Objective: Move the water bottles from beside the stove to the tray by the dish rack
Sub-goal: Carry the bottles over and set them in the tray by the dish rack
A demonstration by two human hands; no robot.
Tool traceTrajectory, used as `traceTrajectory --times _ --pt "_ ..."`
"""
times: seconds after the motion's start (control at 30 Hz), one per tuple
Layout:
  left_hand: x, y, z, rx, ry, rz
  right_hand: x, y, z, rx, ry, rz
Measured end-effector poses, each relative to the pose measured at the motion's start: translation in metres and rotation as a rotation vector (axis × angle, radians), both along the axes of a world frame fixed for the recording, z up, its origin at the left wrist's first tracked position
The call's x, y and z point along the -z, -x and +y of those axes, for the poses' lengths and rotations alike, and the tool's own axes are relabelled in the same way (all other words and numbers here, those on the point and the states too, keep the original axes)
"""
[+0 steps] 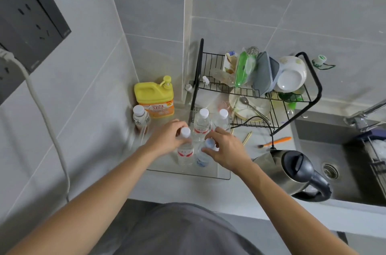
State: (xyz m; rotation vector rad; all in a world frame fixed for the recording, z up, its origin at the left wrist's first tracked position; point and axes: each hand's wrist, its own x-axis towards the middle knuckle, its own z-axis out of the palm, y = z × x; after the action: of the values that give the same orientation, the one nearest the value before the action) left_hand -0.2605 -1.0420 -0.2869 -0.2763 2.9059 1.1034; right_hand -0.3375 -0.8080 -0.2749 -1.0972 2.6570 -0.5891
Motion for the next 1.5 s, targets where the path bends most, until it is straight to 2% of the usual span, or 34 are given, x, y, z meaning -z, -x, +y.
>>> traceTrajectory --times 0.17,0.37,0.63,0.93,1.17,1.5 --pt "-0.003 0.008 -0.03 -0.092 0.034 -0.121 -0.017 0.008 -0.019 -0.078 -0.172 0.037" --pt "-0.009 0.021 -0.05 -0.094 0.089 -0.157 -0.034 0.012 -0.065 -0.328 -0.294 0.241" --pt "-0.024 0.028 -0.075 -0.13 0.218 -0.13 -0.048 0.03 -0.129 -0.463 -0.45 0.56" --pt "-0.028 0.045 -0.083 -0.053 0.228 -0.154 -0.051 0.06 -0.153 -0.385 -0.596 0.518" --pt "-0.032 0.058 -0.075 -0.013 0.255 -0.138 -0.05 0.073 -0.152 -0.319 -0.577 0.423" --pt "-0.037 0.065 -0.075 0.08 0.332 -0.192 -0.042 0.081 -0.148 -0.284 -0.539 0.394"
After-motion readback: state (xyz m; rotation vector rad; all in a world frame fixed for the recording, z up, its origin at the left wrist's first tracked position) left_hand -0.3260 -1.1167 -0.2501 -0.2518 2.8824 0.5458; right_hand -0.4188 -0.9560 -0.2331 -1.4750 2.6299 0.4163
